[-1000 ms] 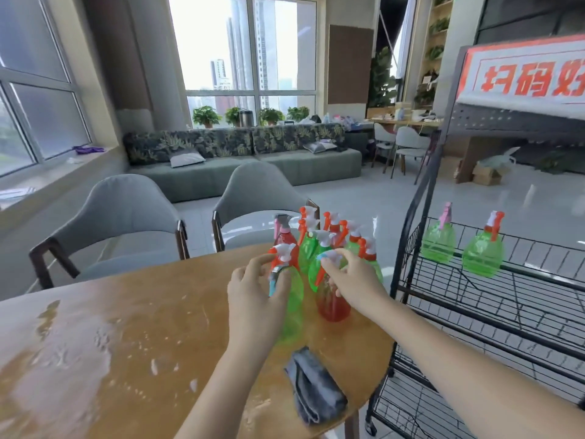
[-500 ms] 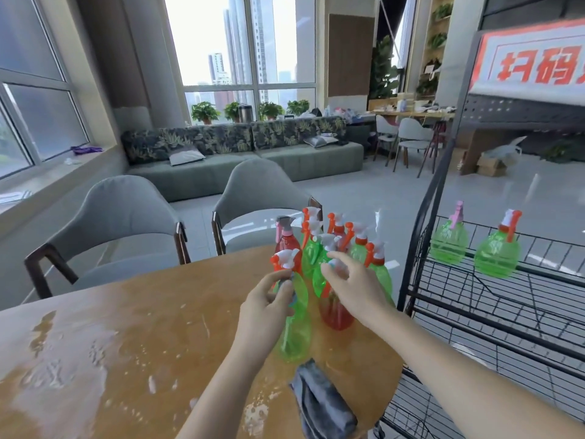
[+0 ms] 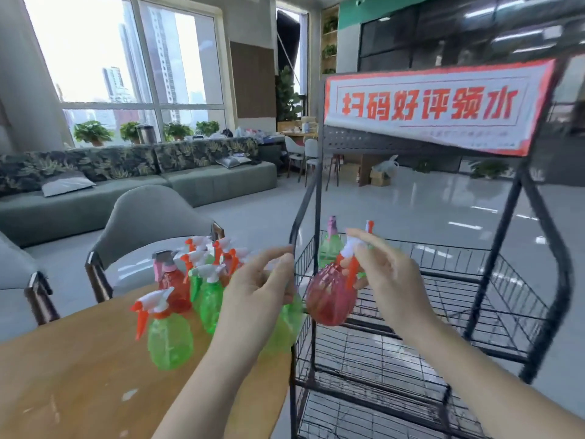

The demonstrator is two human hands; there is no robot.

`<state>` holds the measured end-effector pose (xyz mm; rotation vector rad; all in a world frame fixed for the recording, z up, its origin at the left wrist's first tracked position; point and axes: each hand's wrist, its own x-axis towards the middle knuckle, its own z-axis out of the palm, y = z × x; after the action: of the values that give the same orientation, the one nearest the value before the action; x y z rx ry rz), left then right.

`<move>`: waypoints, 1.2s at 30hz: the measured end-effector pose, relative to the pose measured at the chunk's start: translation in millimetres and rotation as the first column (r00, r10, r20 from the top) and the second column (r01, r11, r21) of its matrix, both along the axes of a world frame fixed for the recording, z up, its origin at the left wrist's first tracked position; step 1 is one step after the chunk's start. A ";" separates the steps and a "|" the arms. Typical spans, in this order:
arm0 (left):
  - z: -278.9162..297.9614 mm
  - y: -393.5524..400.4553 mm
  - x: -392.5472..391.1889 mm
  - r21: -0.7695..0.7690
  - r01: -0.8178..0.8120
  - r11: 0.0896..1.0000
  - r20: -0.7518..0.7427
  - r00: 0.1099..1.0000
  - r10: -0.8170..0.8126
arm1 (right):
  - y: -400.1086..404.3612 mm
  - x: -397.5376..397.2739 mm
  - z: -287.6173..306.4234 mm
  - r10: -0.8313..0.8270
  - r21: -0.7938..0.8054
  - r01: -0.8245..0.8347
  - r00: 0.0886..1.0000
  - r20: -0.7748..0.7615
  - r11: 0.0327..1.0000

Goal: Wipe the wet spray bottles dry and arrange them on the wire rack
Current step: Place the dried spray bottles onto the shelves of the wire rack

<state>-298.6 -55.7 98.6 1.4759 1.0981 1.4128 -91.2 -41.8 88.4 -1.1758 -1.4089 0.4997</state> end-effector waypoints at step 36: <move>-64.2 248.3 329.1 -0.250 0.352 0.902 0.155 0.934 -0.321 | 154.0 273.6 -55.1 -0.346 -0.293 0.395 0.916 0.205 0.871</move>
<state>30.5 192.6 34.4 1.2970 0.8773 1.0403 182.4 112.2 33.2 -1.7451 -1.2031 0.3872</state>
